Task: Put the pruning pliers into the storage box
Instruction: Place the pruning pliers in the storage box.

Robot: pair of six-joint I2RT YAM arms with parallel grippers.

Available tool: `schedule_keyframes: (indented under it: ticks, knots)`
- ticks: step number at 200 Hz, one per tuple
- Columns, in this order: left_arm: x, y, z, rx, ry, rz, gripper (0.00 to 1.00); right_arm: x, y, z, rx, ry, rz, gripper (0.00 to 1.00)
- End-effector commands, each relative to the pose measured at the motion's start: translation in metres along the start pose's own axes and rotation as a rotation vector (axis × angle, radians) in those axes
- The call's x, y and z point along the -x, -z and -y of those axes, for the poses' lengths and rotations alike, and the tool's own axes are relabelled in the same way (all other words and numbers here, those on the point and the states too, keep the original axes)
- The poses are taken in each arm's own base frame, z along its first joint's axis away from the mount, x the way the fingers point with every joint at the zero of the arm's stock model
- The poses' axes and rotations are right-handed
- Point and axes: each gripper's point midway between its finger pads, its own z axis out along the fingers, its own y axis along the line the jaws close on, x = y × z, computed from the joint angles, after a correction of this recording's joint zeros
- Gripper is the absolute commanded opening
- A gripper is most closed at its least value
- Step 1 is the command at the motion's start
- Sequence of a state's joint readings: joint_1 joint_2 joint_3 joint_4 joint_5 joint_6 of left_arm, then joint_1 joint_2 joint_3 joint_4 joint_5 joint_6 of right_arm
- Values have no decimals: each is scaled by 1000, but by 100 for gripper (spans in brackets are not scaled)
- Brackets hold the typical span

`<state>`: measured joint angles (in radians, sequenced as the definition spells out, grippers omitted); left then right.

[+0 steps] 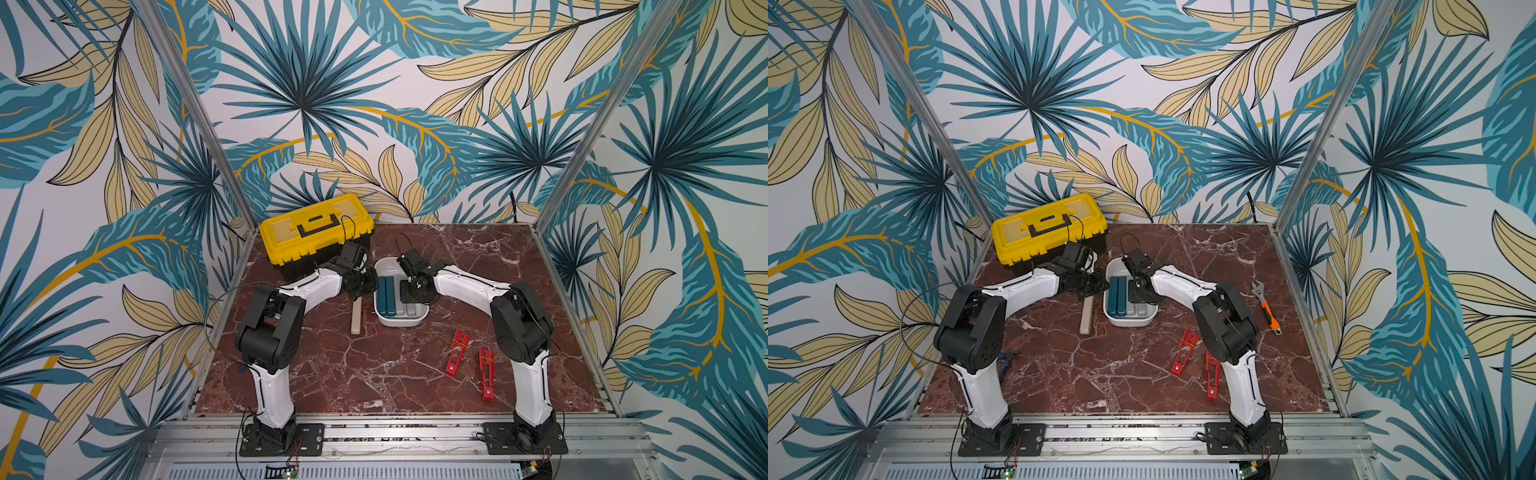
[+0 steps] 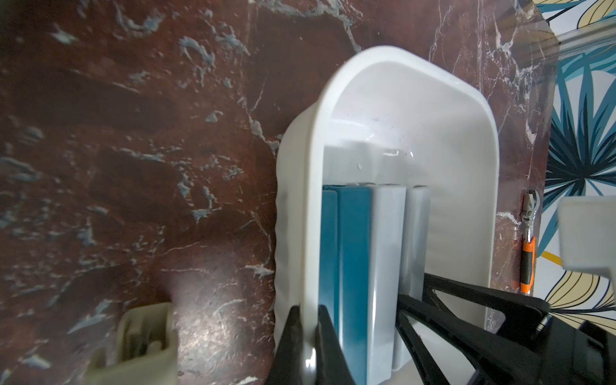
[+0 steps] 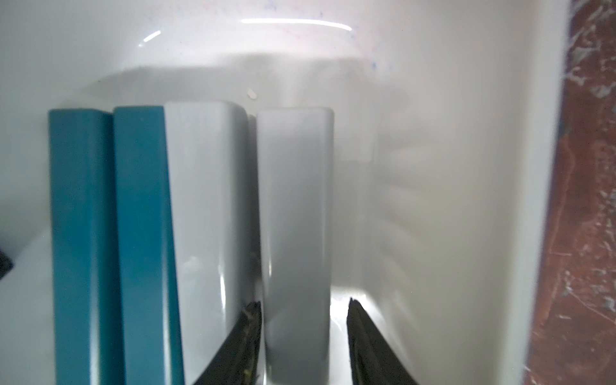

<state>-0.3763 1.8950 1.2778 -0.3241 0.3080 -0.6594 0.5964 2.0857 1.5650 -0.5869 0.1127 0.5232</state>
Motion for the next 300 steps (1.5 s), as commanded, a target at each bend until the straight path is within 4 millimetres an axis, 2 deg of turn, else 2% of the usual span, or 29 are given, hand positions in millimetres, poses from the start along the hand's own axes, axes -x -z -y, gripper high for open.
schedule_keyframes:
  ticks: [1,33,71,138,226,300]
  knots:
    - [-1,0,7,-32,-11,-2,0,1,6,7,-35,2,-1,45]
    - [-4,-5,7,-35,-8,-13,0,-1,2,14,-74,6,-6,45]
    - [-5,-5,6,-29,-13,-16,0,-2,0,3,-9,4,-6,45]
    - [-5,-12,10,-37,-7,-24,0,2,19,12,-42,25,18,46]
    - [-2,-10,20,-41,-27,-19,0,4,26,11,-32,19,30,46]
    - [-5,-10,19,-37,-18,-20,0,9,46,5,17,4,66,46]
